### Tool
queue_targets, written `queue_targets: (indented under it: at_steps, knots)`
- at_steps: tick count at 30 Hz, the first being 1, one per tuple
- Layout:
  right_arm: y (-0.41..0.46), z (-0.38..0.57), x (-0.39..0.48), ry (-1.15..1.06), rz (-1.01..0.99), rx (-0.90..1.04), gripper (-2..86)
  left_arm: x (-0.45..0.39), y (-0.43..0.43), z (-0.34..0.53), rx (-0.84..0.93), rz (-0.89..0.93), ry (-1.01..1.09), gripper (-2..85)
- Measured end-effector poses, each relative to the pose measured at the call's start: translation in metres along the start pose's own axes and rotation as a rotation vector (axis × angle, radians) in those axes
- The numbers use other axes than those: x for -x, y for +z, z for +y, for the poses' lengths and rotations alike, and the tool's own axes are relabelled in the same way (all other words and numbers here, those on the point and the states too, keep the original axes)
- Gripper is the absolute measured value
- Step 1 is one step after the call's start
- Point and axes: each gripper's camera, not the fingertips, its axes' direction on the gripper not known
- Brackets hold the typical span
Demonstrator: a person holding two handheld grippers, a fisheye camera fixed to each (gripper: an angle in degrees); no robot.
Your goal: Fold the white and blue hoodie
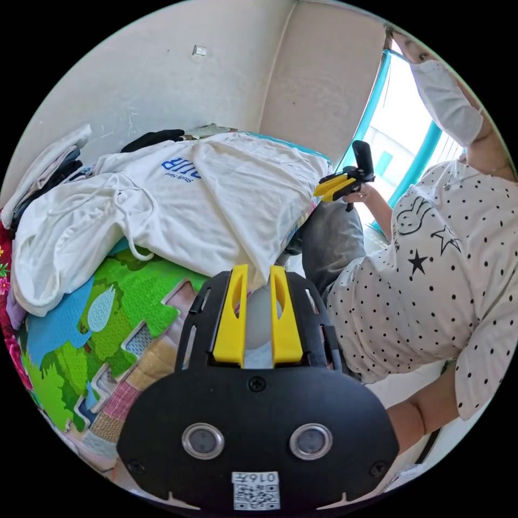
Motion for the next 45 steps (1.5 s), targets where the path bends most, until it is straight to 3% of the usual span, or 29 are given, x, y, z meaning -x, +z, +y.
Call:
queue_targets:
  at_steps: [4,14,26,34,40,45]
  knots:
    - [0.02,-0.017,0.001,-0.03,0.009,0.092,7.9,0.005,0.008,-0.011,0.093,-0.008,0.022,7.7]
    - [0.023,-0.055,-0.012,-0.03,-0.02,0.076,7.3,0.031,0.004,-0.032,0.084,0.031,-0.004,3.4]
    - [0.025,-0.101,-0.018,-0.06,-0.001,0.139,0.5,0.09,0.0,-0.039,0.148,0.169,-0.228,-0.9]
    - [0.001,-0.136,-0.012,-0.151,0.073,0.282,2.5,0.09,-0.036,-0.048,0.242,0.078,-0.146,-0.7]
    - [-0.072,-0.21,-0.022,-0.247,0.229,-0.053,3.7,0.113,-0.11,-0.117,-0.015,-0.105,-0.043,-0.5]
    - [-0.082,-0.32,-0.062,-0.235,0.487,-0.171,7.0,0.207,-0.129,-0.22,-0.139,-0.289,-0.178,2.3]
